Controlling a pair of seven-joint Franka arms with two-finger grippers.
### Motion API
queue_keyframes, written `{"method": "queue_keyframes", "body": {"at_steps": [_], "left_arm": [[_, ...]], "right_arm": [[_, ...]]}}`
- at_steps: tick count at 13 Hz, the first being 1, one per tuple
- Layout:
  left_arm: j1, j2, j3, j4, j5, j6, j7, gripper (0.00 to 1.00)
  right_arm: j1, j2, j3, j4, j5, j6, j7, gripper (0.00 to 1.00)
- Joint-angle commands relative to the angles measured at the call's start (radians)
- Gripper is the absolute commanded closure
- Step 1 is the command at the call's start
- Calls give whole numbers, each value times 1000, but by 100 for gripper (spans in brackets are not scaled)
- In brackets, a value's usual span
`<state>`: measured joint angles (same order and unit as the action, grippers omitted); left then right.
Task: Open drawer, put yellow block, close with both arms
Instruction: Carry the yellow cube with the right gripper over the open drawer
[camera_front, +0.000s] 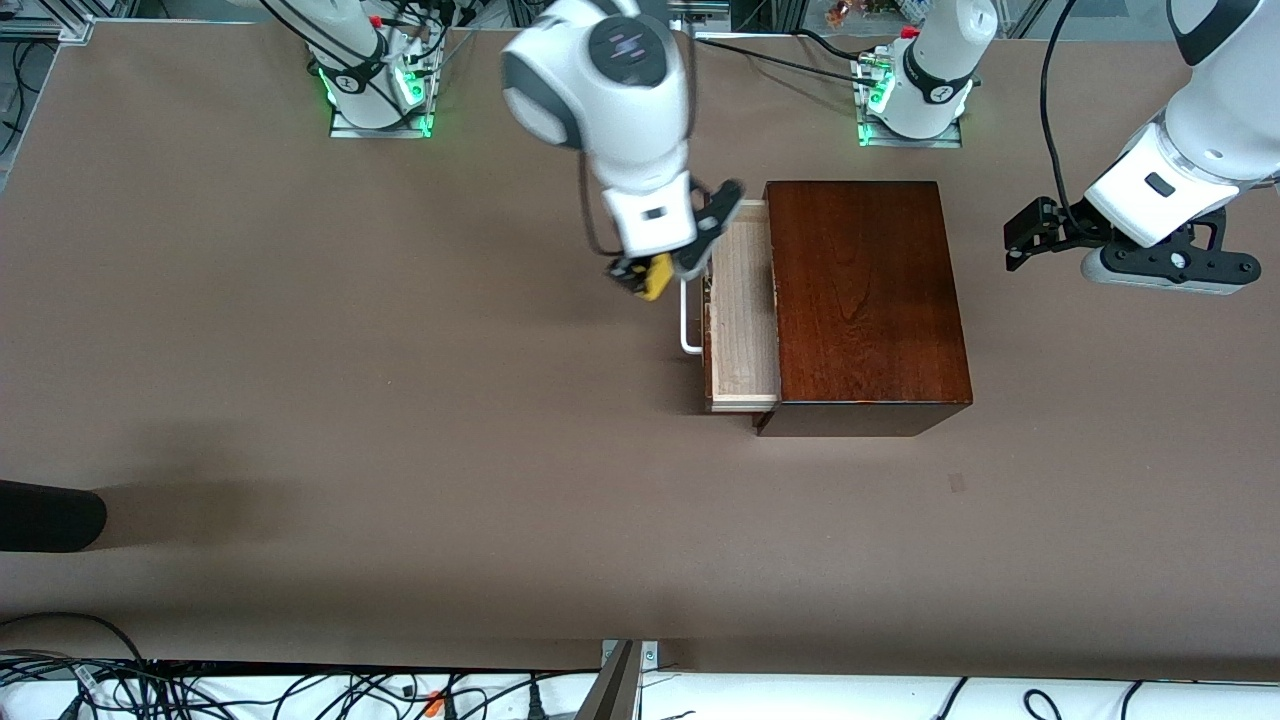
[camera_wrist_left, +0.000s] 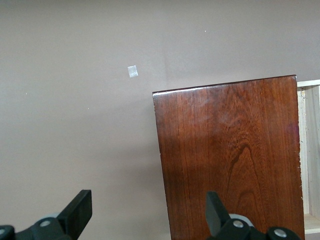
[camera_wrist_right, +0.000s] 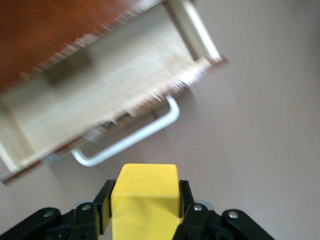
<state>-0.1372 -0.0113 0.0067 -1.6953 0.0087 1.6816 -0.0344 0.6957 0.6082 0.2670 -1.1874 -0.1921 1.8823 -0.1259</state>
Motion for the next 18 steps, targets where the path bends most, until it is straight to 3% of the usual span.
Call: {"method": "queue_keyframes", "body": {"at_steps": [1,9,13,18], "left_arm": [[7,16,-5,34,-7,-20,21,0],[8,16,-8,36,-7,-20,21,0],[7,17,-8,36,-7,-20,21,0],[7,17,-8,36,-7,-20,21,0]], "right_arm": [[59,80,-11,111,-52,-22,-23,71],[194,142,-20,161,-90,-34,-26,71],[225,223,-26,262,-130,-19,-27,71],[225,260,-26,267,-147,47,-46,71]]}}
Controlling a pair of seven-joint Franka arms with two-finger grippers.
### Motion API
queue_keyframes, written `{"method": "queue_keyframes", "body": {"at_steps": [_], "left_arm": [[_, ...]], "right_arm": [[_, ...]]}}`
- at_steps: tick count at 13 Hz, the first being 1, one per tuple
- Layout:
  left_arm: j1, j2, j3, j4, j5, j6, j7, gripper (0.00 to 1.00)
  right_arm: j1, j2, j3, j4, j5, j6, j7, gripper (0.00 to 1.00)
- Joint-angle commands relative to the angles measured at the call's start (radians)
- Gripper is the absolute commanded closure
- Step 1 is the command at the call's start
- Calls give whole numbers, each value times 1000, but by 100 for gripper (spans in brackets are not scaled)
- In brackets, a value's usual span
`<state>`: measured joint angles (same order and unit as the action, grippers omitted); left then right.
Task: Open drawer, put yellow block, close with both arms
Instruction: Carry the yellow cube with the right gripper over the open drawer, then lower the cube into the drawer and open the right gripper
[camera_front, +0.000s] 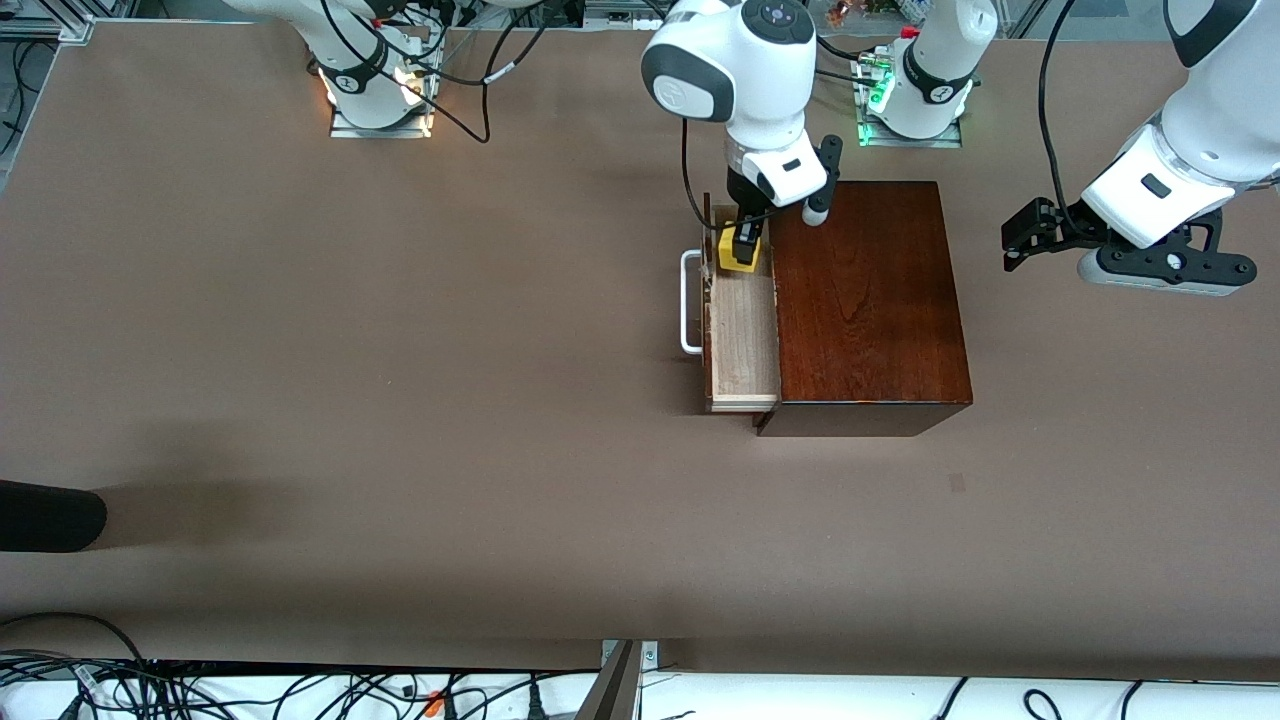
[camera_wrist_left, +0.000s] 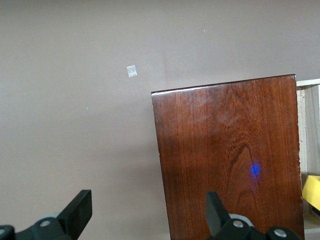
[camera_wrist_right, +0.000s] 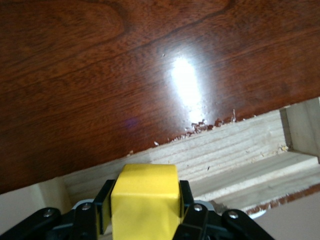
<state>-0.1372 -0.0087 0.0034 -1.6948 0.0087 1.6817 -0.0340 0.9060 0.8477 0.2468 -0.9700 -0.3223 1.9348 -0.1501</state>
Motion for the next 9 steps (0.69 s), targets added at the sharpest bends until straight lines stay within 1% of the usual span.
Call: {"method": "queue_keyframes", "body": {"at_steps": [1,3,5,9], "left_arm": [[7,15,-5,35,-7,-20,20,0],[7,15,-5,37,-6,-20,20,0],[7,15,-5,37,-7,-19,19,0],[5,15,-5,37,-6,-19,19,0]], "right_arm": [[14,22,-12,50,-18,-2,-28,71],[16,30,-15,47,-20,3,-60,71],[16,37,-15,44,-40,3,-86,71],[13,41,-17,39,-41,-8,-132,71]]}}
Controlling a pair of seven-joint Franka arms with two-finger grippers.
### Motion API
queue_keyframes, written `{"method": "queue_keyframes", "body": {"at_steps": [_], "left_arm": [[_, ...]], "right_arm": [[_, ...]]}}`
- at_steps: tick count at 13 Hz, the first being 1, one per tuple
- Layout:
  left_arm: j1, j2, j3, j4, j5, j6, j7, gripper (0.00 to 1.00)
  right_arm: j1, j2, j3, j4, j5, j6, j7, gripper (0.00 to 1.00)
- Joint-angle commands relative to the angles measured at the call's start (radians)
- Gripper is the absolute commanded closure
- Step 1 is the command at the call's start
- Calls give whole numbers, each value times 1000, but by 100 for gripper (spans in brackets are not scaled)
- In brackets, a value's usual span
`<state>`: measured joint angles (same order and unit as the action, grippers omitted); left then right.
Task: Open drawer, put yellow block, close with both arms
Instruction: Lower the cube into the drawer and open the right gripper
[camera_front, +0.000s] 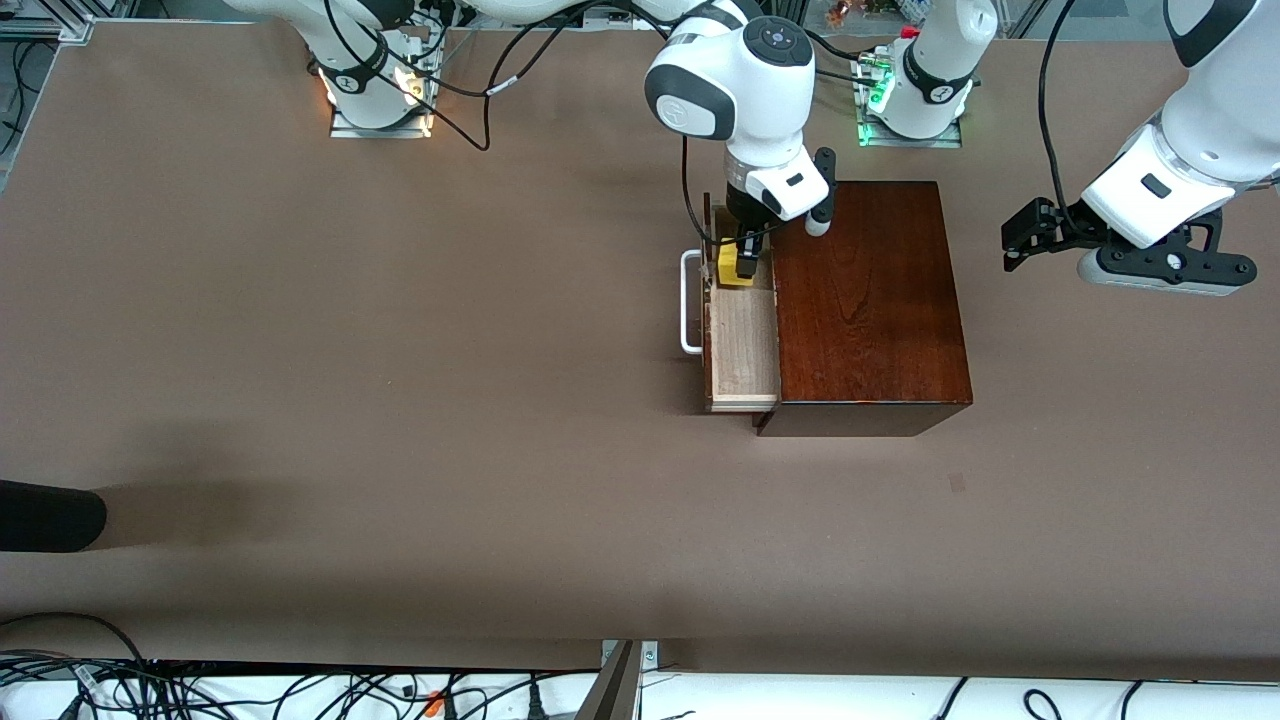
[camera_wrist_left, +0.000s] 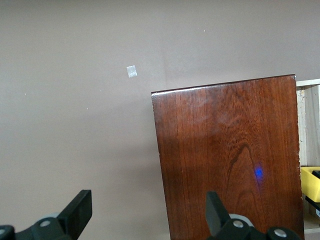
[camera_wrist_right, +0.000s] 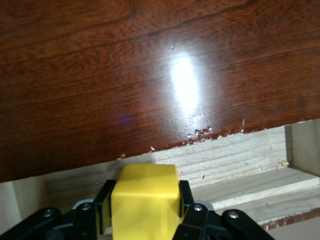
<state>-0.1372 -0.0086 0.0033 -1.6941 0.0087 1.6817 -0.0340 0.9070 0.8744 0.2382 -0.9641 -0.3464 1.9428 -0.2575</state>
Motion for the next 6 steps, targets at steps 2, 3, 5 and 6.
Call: {"method": "queue_keyframes", "body": {"at_steps": [2,3,5,6], "left_arm": [[4,15,-8,37,-6,-19,17,0],[5,15,-8,36,-6,-19,17,0],[5,15,-8,36,-6,-19,16,0],[5,15,-8,37,-6,-19,16,0]], "right_arm": [[12,15,-16,19,-16,-15,-45,71],[12,23,-17,19,-17,-10,-45,71],[12,29,-17,18,-17,-8,-45,71],[12,32,-17,18,-17,-8,-46,70]]}}
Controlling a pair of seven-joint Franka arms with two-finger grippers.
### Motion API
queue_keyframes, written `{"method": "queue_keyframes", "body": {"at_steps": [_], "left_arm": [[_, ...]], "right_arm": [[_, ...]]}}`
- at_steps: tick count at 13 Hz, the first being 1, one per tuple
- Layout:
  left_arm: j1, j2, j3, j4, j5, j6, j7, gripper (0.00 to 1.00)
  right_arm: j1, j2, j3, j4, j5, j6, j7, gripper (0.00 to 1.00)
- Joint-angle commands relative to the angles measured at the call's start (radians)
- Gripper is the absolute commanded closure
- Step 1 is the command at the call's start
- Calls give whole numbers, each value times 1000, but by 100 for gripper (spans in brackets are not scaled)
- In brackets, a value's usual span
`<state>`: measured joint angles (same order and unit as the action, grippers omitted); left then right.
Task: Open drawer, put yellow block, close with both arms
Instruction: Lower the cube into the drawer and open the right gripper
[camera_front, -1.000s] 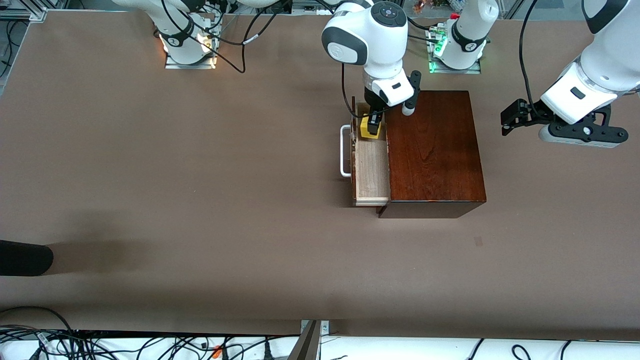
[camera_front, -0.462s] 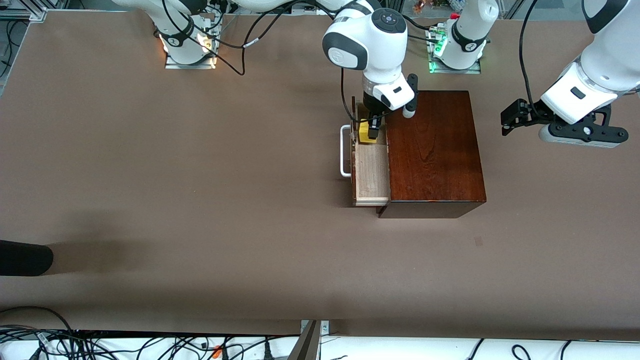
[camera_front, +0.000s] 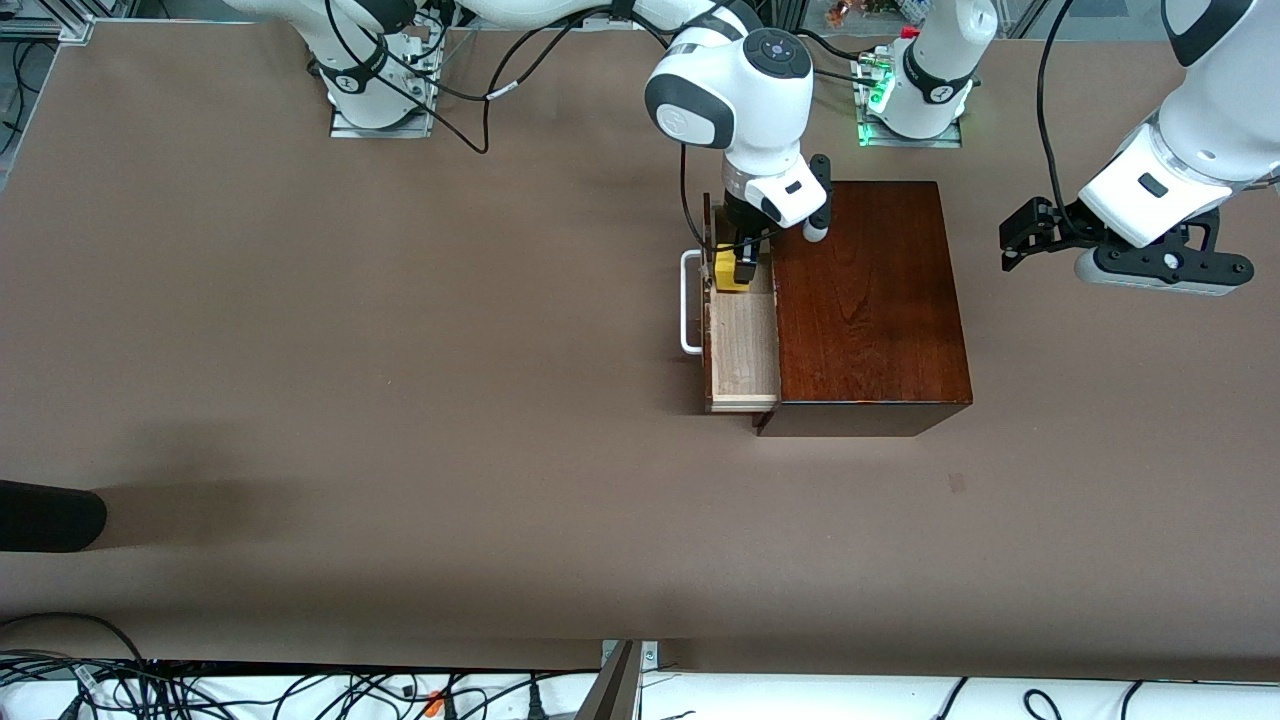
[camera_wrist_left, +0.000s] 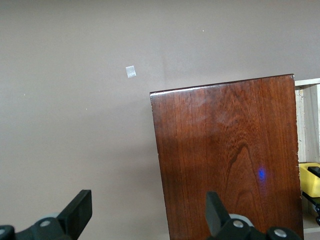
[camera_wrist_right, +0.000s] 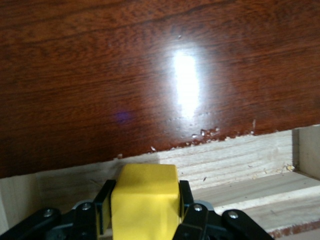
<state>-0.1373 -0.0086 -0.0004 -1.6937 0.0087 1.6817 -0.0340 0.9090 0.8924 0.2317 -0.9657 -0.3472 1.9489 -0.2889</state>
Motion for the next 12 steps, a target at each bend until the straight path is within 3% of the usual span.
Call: {"method": "queue_keyframes", "body": {"at_steps": [1,4,6,10,12], "left_arm": [[5,15,-4,35,-6,-19,16,0],[4,15,-4,37,-6,-19,14,0],[4,15,-4,37,-6,-19,14,0],[4,15,-4,37,-6,-19,13,0],[2,15,-4,37,-6,-19,13,0]], "right_arm": [[11,17,-17,19,-16,-13,-15,70],[10,26,-17,19,-16,-10,-15,66],[7,26,-17,19,-15,-13,-9,0],[2,10,-15,22,-7,-47,-10,0],[-22,-48,-8,31,25,-103,-9,0]]}}
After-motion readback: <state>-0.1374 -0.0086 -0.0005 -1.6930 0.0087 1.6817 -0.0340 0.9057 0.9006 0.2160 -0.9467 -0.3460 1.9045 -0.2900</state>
